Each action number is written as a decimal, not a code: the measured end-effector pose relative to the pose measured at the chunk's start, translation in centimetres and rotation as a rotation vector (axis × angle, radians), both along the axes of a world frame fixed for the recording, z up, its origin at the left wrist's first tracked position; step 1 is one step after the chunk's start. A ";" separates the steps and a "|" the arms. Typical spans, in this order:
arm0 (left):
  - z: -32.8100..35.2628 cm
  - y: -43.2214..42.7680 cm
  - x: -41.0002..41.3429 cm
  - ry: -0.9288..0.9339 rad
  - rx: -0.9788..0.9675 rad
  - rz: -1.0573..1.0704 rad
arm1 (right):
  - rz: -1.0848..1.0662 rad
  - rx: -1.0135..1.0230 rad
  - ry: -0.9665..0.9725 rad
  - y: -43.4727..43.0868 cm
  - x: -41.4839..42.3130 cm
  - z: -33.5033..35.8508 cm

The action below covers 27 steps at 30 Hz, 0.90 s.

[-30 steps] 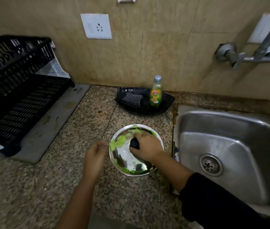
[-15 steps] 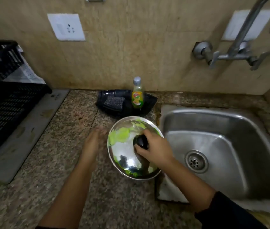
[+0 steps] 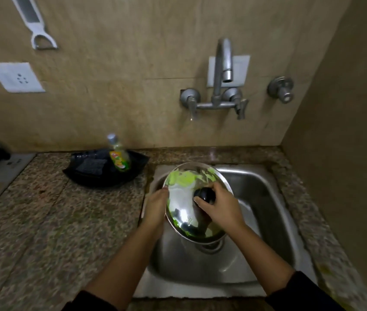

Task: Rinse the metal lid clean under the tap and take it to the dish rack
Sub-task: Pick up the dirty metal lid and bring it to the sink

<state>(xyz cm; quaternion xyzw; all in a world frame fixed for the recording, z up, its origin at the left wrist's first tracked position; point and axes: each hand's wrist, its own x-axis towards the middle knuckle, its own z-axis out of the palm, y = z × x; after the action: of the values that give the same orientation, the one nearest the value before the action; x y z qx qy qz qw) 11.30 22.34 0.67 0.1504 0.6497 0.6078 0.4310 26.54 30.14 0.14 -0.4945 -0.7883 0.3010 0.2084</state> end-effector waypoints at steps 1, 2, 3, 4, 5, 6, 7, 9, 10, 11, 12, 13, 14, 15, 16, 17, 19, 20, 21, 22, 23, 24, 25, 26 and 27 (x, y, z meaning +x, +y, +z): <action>0.5 0.9 0.9 0.025 0.005 0.016 | -0.010 0.003 -0.001 0.7 0.7 0.2; 0.8 1.6 1.6 0.048 0.012 0.025 | -0.014 0.011 -0.006 1.3 1.3 0.5; 1.1 2.5 2.2 0.079 0.026 0.026 | -0.018 0.012 -0.009 1.8 1.9 0.6; 1.3 3.3 2.6 0.119 0.020 0.024 | -0.012 0.009 -0.010 2.4 2.5 0.8; 1.5 4.0 2.7 0.152 0.001 0.030 | 0.006 -0.004 -0.024 2.9 2.8 1.0; 1.7 4.8 2.6 0.182 -0.020 0.034 | 0.031 -0.027 -0.038 3.5 3.1 1.3; 2.2 5.4 2.5 0.204 -0.025 0.038 | 0.049 -0.058 -0.041 4.1 3.4 1.6; 3.3 6.6 2.5 0.228 0.004 0.034 | 0.002 -0.099 0.021 5.7 4.0 2.6; 3.6 7.0 2.3 0.245 0.017 0.019 | -0.059 -0.097 0.083 6.4 4.2 3.1; 4.0 7.6 2.0 0.270 0.027 -0.002 | -0.130 -0.086 0.155 7.5 4.4 3.8; 4.2 8.0 1.7 0.292 0.038 -0.012 | -0.198 -0.078 0.236 8.5 4.4 4.4; 4.4 8.4 1.3 0.302 0.061 -0.021 | -0.260 -0.079 0.313 9.6 4.3 5.2; 4.7 8.9 1.0 0.299 0.092 -0.033 | -0.308 -0.076 0.365 10.8 4.0 6.1; 4.9 9.2 0.9 0.295 0.116 -0.046 | -0.332 -0.070 0.392 12.0 3.6 6.9; 5.2 9.6 0.8 0.289 0.137 -0.051 | -0.333 -0.054 0.402 13.1 3.1 7.9; 5.4 9.8 0.9 0.287 0.154 -0.051 | -0.321 -0.033 0.398 14.1 2.5 8.9; 5.4 10.0 0.8 0.271 0.182 -0.045 | -0.299 0.032 0.358 15.8 1.1 10.6; 5.2 9.9 0.8 0.260 0.193 -0.046 | -0.291 0.065 0.330 16.4 0.4 11.2; 5.1 9.8 0.7 0.251 0.208 -0.046 | -0.288 0.095 0.302 17.0 -0.3 11.7; 5.0 9.7 0.5 0.239 0.215 -0.046 | -0.296 0.114 0.274 17.5 -0.8 12.1; 5.1 9.6 0.4 0.231 0.214 -0.046 | -0.317 0.126 0.251 17.9 -1.3 12.4; 5.2 9.5 0.3 0.221 0.218 -0.046 | -0.342 0.131 0.233 18.3 -1.5 12.5; 5.4 9.4 0.3 0.219 0.225 -0.052 | -0.359 0.136 0.223 18.7 -1.6 12.6; 5.5 9.4 0.1 0.218 0.230 -0.058 | -0.364 0.134 0.211 19.1 -1.6 12.7; 5.6 9.4 0.0 0.223 0.232 -0.066 | -0.355 0.132 0.200 19.4 -1.5 12.7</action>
<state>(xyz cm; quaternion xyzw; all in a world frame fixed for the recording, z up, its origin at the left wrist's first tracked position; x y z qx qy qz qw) 11.26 31.76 6.23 0.2869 0.6137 0.6437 0.3560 25.03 49.53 12.85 -0.5787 -0.6822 0.2547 0.3673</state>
